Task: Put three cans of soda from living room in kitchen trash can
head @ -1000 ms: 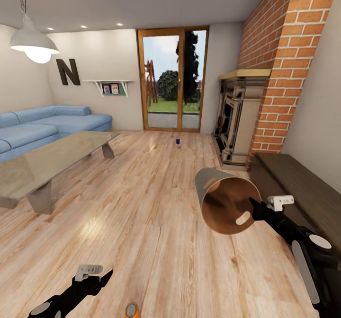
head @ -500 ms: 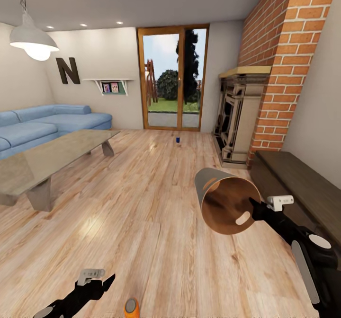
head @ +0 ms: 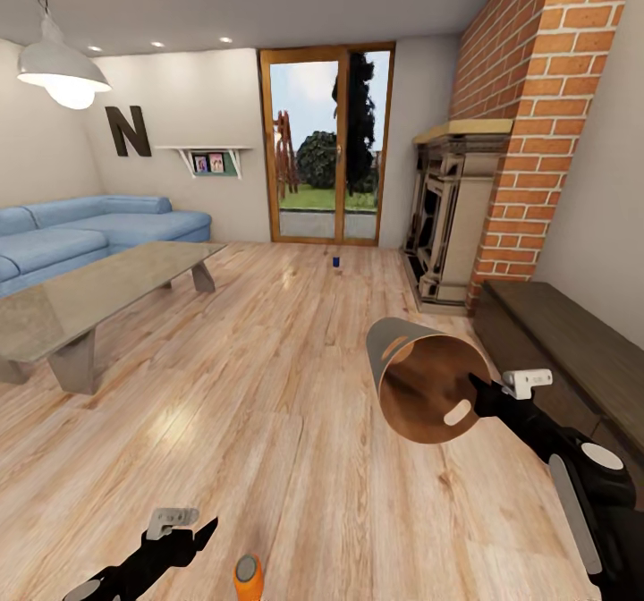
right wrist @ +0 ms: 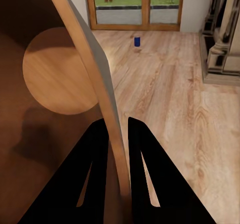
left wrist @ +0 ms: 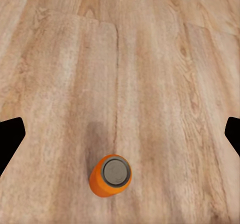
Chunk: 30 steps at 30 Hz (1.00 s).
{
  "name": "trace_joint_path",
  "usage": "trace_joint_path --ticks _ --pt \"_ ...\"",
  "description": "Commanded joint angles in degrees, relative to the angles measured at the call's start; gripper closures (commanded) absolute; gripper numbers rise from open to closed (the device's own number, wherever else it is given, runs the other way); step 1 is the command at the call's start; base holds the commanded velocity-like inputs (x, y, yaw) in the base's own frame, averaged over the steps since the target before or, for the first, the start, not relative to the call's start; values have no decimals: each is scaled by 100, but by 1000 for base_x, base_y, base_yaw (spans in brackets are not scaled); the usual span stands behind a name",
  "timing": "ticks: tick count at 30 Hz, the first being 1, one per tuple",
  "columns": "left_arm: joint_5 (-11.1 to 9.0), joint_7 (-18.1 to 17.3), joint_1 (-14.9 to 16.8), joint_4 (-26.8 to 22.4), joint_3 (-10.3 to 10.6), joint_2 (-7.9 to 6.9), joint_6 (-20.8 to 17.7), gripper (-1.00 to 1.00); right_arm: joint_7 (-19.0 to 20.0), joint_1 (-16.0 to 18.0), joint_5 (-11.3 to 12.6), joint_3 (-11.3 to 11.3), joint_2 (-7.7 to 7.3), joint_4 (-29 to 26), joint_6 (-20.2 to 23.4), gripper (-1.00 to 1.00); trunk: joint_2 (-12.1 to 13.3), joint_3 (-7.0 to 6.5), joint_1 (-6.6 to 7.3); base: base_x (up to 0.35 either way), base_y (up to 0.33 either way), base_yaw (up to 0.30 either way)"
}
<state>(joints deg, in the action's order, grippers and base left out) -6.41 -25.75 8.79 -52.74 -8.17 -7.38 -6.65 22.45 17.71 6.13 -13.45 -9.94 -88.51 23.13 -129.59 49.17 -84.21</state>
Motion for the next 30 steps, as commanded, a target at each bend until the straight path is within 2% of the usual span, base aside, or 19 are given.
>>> trace_joint_path --ticks 1,19,30 --pt "-1 0 0 0 0 0 2 -100 37 4 81 -2 4 -8 6 100 -42 17 -22 0 0 0" --pt "-1 0 0 0 0 0 6 -100 53 4 81 4 23 -8 -6 100 -764 341 -417 0 0 0" --pt "2 0 0 2 0 0 6 -100 58 -1 81 15 35 -8 -17 100 -764 341 -417 9 -2 0"
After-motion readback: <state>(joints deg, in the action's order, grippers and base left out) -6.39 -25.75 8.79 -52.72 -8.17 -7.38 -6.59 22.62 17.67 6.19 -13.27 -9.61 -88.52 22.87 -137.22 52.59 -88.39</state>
